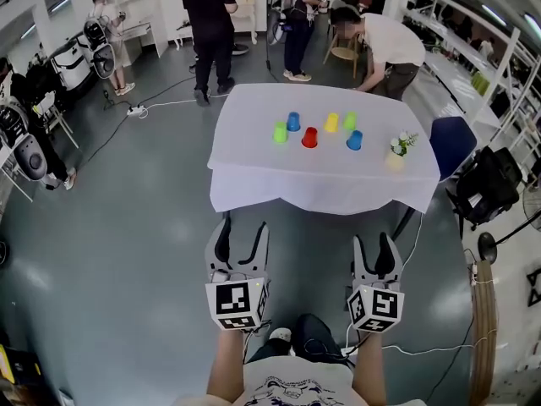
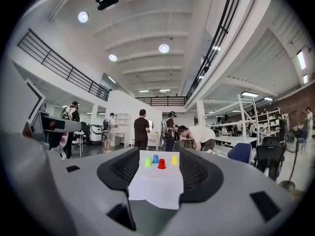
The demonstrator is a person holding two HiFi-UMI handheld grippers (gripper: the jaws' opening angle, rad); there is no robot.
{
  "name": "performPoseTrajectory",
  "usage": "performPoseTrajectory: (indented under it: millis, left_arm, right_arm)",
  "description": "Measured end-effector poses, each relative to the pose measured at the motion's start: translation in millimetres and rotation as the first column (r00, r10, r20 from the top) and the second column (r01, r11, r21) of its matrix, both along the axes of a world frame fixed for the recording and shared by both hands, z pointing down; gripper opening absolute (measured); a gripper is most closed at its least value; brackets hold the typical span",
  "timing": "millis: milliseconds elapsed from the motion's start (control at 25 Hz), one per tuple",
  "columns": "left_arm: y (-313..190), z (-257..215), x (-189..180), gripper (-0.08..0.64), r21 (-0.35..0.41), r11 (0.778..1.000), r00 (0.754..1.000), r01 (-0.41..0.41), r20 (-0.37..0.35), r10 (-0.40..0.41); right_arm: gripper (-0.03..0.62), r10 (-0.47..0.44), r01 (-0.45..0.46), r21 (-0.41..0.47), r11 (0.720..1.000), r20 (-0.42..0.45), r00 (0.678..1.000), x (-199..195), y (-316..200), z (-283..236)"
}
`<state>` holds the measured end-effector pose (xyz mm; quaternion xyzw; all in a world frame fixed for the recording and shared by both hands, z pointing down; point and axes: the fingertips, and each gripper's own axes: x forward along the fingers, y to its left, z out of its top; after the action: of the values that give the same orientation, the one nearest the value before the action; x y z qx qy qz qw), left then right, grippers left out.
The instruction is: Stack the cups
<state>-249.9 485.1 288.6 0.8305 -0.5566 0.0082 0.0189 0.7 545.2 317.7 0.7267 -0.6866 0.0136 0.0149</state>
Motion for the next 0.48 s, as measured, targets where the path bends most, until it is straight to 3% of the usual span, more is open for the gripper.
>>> performPoseTrajectory:
  millis: [480]
  left_arm:
    - [-86, 13, 29, 0.281, -0.025, 1.000, 1.000, 0.013, -0.003, -0.013]
  right_arm:
    - [0.268, 0.002, -0.002, -0.026, 1.000, -0.006, 1.000, 34, -89, 13]
